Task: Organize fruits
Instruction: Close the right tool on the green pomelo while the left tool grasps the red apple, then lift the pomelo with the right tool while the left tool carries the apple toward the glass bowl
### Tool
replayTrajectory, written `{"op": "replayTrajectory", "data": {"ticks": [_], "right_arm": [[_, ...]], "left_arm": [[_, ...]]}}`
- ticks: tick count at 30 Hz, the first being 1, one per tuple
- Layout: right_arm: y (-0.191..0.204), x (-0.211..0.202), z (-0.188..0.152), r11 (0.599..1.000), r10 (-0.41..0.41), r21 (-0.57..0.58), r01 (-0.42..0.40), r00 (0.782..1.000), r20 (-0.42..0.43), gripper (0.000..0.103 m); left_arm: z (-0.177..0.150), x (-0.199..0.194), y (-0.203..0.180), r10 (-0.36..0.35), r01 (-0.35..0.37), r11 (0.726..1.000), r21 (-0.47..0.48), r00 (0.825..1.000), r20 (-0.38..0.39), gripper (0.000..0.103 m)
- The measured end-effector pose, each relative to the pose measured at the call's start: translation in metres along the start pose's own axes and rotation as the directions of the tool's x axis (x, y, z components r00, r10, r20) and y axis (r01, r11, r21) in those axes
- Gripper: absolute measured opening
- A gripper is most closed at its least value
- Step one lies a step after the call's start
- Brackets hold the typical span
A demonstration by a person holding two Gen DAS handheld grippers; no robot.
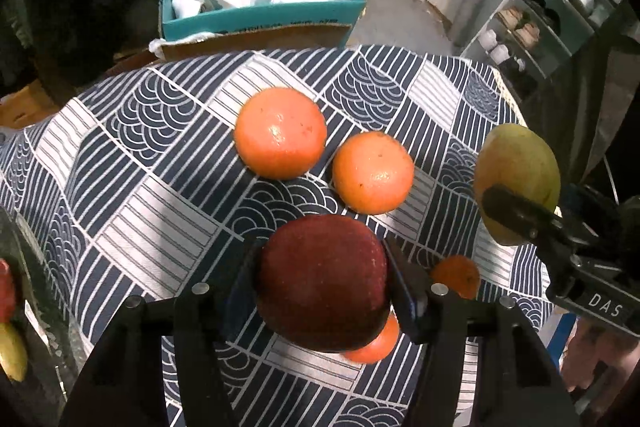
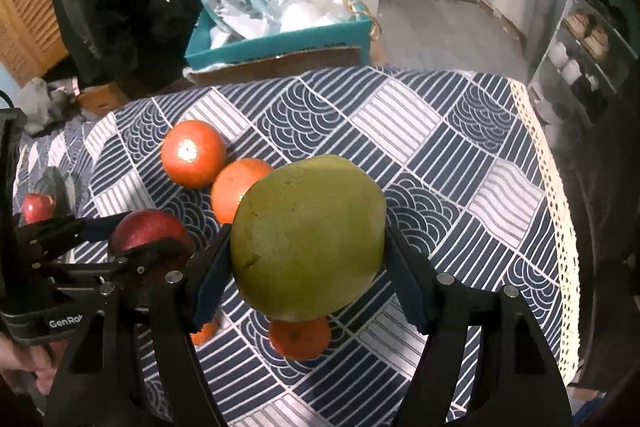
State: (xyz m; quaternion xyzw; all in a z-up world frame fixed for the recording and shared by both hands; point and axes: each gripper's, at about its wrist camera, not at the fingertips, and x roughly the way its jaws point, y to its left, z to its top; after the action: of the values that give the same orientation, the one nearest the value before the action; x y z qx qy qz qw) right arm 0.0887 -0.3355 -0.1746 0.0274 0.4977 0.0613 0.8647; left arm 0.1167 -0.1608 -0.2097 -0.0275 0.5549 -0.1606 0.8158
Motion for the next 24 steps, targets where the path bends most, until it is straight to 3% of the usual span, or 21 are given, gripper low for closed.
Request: {"op": "replayTrajectory", "data": {"ticks": [24], "right_arm": [[0.025,-0.061,0.006,0.997,0.054,-0.056,-0.048,0.992,0.117,0.073]], "left_arm": [[-0.004,-0.087,0.002,-0.002,0.002,1.0,0.0,0.99,0.144,0.062]]}}
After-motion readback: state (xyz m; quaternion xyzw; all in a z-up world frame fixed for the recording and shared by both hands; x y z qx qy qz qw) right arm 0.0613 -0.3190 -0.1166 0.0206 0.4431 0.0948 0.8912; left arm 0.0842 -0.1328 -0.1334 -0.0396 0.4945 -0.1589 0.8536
